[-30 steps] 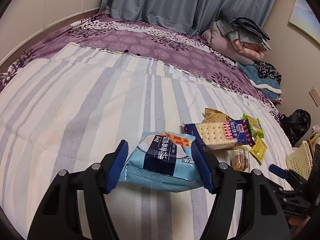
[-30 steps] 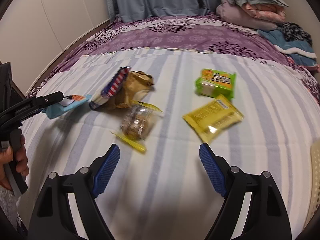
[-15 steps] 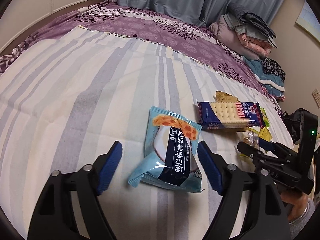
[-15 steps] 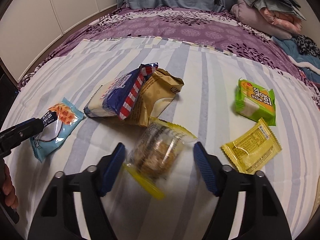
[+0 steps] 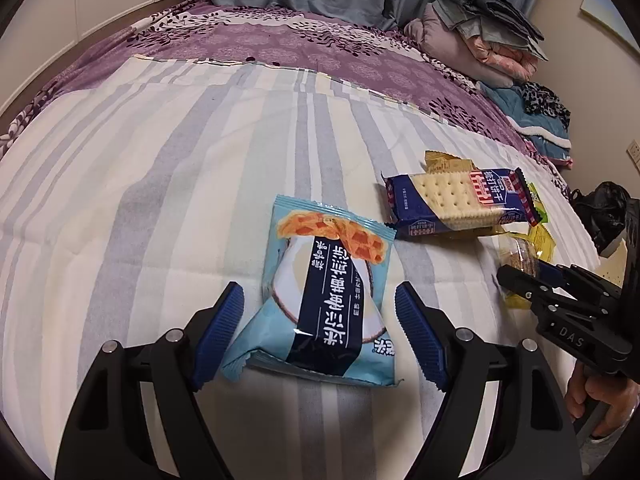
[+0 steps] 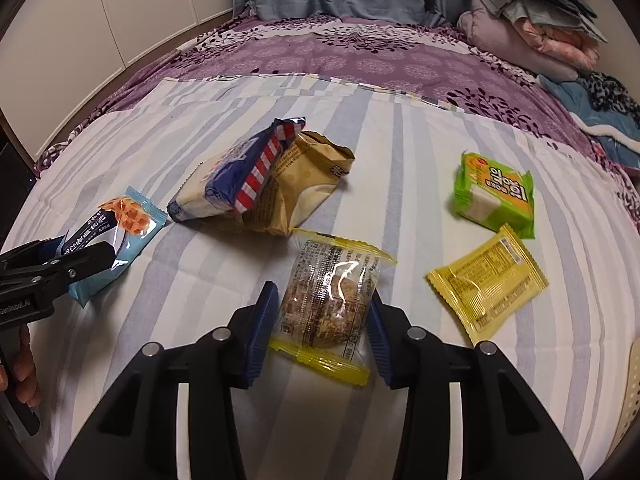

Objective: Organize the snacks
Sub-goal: 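Grasp the clear cookie with yellow ends with the right gripper while the left holds the blue packet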

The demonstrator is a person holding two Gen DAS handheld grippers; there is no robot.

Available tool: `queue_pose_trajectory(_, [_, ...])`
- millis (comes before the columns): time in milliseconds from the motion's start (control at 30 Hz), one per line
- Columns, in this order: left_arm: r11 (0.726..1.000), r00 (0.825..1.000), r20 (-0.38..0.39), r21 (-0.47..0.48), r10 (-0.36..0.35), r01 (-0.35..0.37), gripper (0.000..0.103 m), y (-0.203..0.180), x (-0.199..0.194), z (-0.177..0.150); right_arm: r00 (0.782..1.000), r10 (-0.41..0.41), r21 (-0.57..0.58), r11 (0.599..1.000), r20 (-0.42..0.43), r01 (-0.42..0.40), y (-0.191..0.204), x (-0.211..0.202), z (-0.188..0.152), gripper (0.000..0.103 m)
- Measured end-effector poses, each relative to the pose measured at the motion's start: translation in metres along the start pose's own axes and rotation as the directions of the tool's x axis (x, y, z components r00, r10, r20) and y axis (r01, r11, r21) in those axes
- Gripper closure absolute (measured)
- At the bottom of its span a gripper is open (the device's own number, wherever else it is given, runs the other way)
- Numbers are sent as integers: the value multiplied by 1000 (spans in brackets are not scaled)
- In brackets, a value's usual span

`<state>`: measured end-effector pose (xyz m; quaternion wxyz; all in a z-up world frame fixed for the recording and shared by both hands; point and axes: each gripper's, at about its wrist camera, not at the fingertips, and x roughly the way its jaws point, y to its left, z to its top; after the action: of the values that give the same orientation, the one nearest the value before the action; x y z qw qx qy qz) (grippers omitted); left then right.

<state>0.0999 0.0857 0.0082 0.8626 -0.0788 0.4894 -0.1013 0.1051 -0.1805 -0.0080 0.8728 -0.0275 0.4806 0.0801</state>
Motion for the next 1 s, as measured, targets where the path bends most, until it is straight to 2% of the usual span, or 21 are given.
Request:
queue_pose_trajectory(33, [1000, 1000, 2, 12, 11, -11, 32, -2, -1, -1, 1000, 3, 8, 1000, 4, -3, -2, -3, -2, 64])
queue_pose_trajectory(67, [1000, 1000, 3, 21, 11, -11, 34, -2, -2, -3, 1000, 6, 14, 1000, 7, -6, -3, -5, -2, 64])
queue_pose_trajectory(333, [1000, 999, 41, 31, 1, -2, 42, -11, -17, -16, 999, 17, 32, 999, 50, -18, -10, -29, -5, 68])
queue_pose_trajectory(567, [1000, 998, 70, 28, -6, 4, 43, -16, -34, -18, 999, 13, 41, 999, 53, -15, -18, -35, -6, 68])
queue_pose_trajectory(667, [1000, 997, 80, 30, -8, 6, 43, -17, -41, -20, 999, 16, 47, 999, 31, -18, -20, -27, -9, 61])
queue_pose_trajectory(700, [1000, 997, 82, 30, -9, 6, 45, -18, -42, -21, 999, 17, 51, 999, 27, -18, -21, -25, -10, 53])
queue_pose_trajectory(733, [999, 997, 80, 30, -11, 9, 48, -18, -43, -22, 999, 16, 60, 998, 27, -18, -21, -23, -10, 52])
queue_pose_trajectory(900, [1000, 999, 45, 12, 10, -10, 45, -14, -38, -26, 1000, 11, 34, 999, 16, -12, -13, -11, -2, 52])
queue_pose_trajectory(1000, [1000, 999, 33, 2, 12, -12, 35, -10, -35, -31, 1000, -8, -3, 1000, 3, 8, -5, -3, 1, 52])
